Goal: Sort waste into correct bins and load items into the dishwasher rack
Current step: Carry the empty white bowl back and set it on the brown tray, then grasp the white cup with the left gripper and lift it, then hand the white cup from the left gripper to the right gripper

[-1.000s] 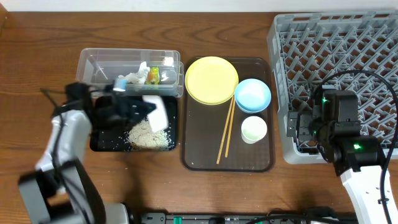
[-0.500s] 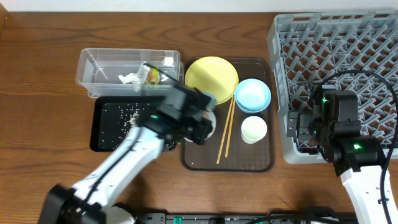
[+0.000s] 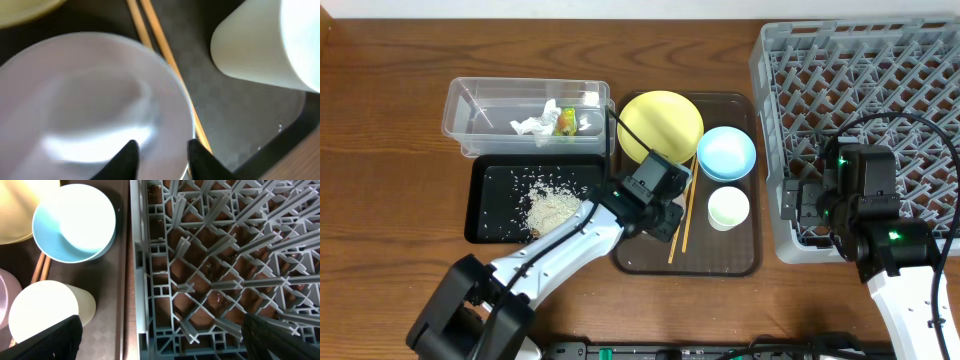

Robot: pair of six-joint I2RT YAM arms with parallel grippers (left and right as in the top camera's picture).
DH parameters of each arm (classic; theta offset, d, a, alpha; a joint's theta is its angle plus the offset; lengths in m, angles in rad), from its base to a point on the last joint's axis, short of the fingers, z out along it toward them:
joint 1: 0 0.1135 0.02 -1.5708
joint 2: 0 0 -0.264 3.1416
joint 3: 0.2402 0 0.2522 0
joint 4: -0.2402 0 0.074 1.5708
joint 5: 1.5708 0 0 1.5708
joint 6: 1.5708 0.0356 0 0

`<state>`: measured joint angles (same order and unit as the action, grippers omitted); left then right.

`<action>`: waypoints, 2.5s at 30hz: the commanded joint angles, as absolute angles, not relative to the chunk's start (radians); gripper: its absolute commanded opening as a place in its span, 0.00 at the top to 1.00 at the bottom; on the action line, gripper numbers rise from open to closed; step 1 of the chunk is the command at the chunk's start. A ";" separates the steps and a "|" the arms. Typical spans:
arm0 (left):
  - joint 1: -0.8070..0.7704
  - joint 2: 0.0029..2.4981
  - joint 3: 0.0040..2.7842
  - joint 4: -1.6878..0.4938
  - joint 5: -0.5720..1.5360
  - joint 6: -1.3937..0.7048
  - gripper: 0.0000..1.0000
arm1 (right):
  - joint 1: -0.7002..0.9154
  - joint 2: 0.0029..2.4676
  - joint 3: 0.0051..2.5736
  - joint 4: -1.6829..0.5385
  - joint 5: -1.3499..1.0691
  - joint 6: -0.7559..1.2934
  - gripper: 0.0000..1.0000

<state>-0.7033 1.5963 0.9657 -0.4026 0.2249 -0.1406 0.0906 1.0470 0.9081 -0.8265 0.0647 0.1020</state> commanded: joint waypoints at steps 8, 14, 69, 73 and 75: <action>-0.722 1.525 1.077 -0.300 0.246 -0.270 0.51 | 0.077 1.045 0.929 -0.827 0.075 0.096 0.01; -0.761 1.630 1.077 -0.251 0.246 -0.339 0.51 | 0.077 1.045 0.929 -0.827 0.074 0.096 0.01; -0.329 1.595 1.077 0.009 1.402 -0.739 0.94 | 0.095 1.362 0.929 -0.190 -1.438 -0.232 0.15; -0.329 1.595 1.077 0.009 1.402 -0.739 0.94 | 0.095 1.362 0.929 -0.175 -1.433 -0.232 0.25; -0.329 1.595 1.077 0.009 1.402 -0.739 0.94 | 0.095 1.362 0.929 -0.172 -1.417 -0.232 0.30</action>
<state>-0.3286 1.5974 1.0737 0.0051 1.3815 -0.7368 0.0872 1.3567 0.9146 -0.1764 -1.3994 -0.2302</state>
